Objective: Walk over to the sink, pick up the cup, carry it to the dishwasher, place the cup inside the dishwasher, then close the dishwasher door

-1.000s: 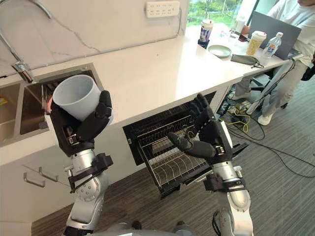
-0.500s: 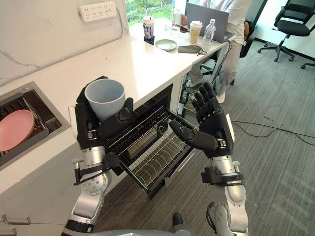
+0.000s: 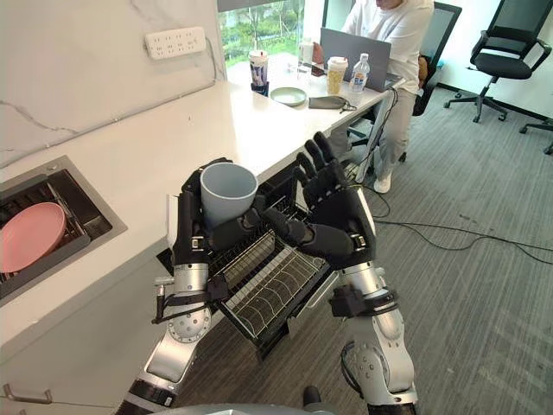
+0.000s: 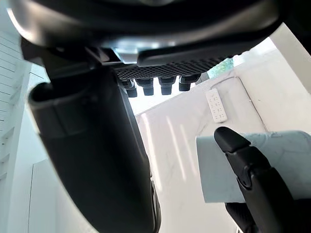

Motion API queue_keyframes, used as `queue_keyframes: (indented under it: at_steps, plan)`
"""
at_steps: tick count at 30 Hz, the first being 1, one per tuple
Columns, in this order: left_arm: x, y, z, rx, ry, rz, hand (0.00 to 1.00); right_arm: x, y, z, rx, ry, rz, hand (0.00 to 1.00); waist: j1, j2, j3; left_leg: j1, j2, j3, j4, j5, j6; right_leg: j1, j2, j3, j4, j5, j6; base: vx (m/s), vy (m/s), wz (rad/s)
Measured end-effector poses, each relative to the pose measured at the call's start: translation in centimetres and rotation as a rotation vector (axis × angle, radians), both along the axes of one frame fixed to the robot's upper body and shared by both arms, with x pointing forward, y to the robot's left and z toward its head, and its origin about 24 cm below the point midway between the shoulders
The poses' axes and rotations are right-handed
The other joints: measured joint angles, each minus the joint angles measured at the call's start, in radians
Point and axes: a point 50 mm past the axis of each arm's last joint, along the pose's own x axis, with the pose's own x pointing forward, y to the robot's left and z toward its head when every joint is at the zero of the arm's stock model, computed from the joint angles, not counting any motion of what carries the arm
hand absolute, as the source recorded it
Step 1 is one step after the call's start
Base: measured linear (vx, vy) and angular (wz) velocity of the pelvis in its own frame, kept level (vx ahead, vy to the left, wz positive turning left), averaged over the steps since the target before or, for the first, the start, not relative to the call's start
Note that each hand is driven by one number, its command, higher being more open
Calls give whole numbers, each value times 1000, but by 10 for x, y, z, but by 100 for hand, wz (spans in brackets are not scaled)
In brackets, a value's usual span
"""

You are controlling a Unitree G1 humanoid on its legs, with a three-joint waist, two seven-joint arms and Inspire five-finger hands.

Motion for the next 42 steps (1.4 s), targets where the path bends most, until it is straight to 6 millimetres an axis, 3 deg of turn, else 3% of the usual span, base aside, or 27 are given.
queue_keyframes:
  at_steps: [16, 29, 30, 42]
  plan:
    - [-2, -20, 3, 125, -82, -65, 0, 5, 0, -10, -179, 115, 7, 100, 0, -2, -18, 11, -3, -1, -29, 23, -4, -2, 3, -2, 0, 4, -3, -26, -20, 0]
    - [-8, -31, 5, 150, -124, -140, 0, 10, 4, -10, -149, 162, 12, 100, 0, -10, -35, 13, -4, -4, -34, 28, -4, -1, 2, -6, 0, 4, -4, -15, -11, 0]
    - [-8, -32, 5, 150, -124, -148, 0, 11, 4, -9, -142, 161, 13, 0, 0, -10, -35, 13, -4, -4, -34, 28, -4, -1, 2, -6, 0, 4, -4, 0, 0, 0]
    - [-10, -36, 3, 169, -122, -159, 0, 13, 7, -9, -134, 178, 8, 0, -1, -25, -43, 15, -6, -16, -52, 43, -6, 0, 2, -19, -1, 0, -9, -8, -8, 2]
